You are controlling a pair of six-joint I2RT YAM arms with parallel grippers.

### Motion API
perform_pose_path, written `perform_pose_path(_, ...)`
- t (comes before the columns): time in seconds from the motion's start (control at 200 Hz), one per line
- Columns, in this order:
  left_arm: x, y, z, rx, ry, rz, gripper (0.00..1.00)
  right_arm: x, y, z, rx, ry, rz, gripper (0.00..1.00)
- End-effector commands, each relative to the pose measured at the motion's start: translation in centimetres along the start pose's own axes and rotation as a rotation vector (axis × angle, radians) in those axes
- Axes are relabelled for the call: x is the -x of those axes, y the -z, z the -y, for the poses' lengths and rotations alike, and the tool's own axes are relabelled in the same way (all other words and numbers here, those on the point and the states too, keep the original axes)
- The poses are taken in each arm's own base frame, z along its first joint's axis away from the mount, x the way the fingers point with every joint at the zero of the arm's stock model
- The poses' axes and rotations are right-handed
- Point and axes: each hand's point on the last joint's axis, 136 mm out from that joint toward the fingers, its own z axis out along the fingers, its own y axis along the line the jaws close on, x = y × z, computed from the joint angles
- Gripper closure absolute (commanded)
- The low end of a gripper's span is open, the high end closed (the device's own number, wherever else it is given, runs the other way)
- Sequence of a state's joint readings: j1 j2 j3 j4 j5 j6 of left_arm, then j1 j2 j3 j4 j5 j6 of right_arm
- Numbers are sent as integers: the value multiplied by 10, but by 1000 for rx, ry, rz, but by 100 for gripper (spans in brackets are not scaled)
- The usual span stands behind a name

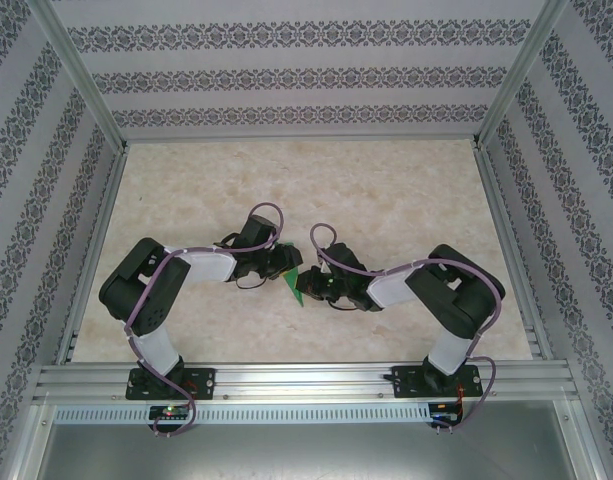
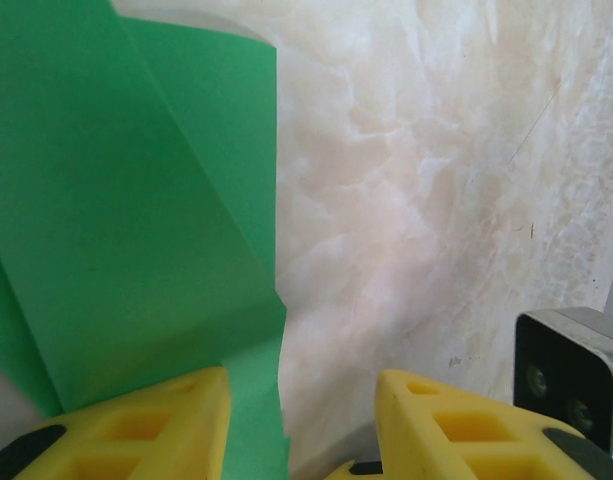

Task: Fold a paper plane with a square sheet of paper (pick it up from the middle)
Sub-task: Fold the wing for the fifth time at the center of the table.

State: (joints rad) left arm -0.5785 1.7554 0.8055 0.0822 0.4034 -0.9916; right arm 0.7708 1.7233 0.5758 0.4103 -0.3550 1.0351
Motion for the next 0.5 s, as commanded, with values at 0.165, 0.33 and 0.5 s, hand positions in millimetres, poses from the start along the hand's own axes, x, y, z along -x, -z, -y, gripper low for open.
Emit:
perform_pose_path(0.165,-3,-5,-7,27,-5,-7,57,-12,27,6,-94,24,-47,73)
perform_pose_path(0.33,-4,-5,-7,29,-7,-13,57,-10,22,-4,-94,46,-59,68)
perform_pose_path(0.5,-6,-5,-9,29,-3,-15,57,-2,19,-18,-41,35,-53,64)
